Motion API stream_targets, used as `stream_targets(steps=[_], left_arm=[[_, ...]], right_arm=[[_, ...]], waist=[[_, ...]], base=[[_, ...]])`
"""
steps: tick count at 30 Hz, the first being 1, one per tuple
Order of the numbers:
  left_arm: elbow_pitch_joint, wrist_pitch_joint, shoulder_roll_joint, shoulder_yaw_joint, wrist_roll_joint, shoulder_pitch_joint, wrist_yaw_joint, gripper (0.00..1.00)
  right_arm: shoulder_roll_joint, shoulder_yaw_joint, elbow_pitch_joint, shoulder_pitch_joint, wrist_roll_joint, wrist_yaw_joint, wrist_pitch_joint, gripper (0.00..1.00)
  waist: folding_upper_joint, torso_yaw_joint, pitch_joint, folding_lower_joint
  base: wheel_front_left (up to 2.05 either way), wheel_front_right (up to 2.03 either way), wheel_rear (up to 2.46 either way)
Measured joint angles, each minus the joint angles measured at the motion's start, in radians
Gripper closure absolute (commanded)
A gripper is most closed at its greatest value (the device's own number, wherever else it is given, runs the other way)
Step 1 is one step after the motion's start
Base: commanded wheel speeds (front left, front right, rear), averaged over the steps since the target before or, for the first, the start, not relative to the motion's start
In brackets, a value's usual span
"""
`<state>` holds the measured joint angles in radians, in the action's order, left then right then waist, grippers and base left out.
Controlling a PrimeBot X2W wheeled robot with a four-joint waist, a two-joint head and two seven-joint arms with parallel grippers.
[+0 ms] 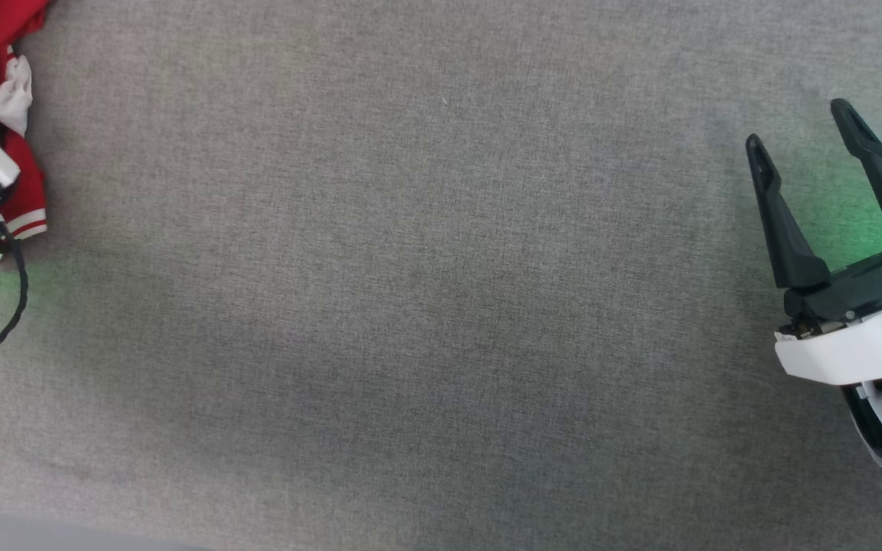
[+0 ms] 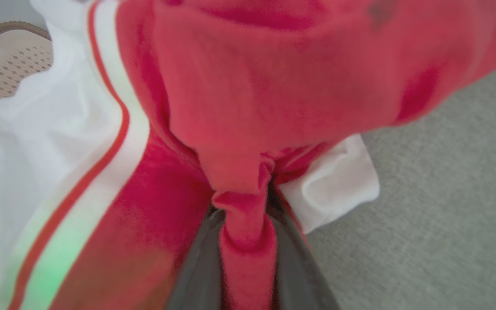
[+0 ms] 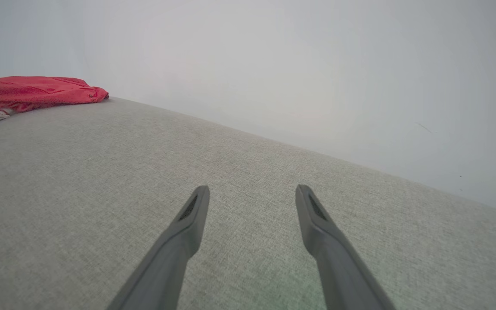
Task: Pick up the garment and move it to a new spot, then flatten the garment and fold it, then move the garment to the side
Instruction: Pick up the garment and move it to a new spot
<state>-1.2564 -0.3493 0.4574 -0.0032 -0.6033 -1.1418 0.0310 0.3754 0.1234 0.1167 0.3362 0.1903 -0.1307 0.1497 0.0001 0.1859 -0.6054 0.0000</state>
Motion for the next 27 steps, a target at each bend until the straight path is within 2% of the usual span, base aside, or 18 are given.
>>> stream_targets(steps=[5, 14, 22, 27], left_arm=[[0.002, 0.106, 0.014, -0.02, 0.016, 0.002, 0.021, 1.0], [0.053, 0.262, 0.085, -0.072, 0.071, -0.035, 0.061, 1.0], [0.117, 0.309, 0.135, -0.123, 0.105, -0.074, 0.085, 1.0], [0.19, 0.296, 0.151, -0.162, 0.117, -0.09, 0.093, 1.0]], right_arm=[[-0.017, -0.016, -0.015, -0.016, 0.001, 0.0, 0.015, 0.0], [-0.051, -0.005, -0.072, -0.02, 0.009, 0.0, 0.054, 0.0], [-0.071, 0.01, -0.123, -0.025, 0.02, 0.0, 0.081, 0.0], [-0.088, 0.017, -0.148, -0.034, 0.026, 0.0, 0.094, 0.0]], waist=[[-0.0001, 0.004, 0.032, 0.0], [-0.0001, 0.016, 0.131, 0.0], [0.0, 0.019, 0.233, 0.0], [0.0, 0.021, 0.289, 0.0]], base=[[0.0, 0.0, 0.0], [0.0, 0.0, 0.0], [0.0, 0.0, 0.0], [0.0, 0.0, 0.0]])
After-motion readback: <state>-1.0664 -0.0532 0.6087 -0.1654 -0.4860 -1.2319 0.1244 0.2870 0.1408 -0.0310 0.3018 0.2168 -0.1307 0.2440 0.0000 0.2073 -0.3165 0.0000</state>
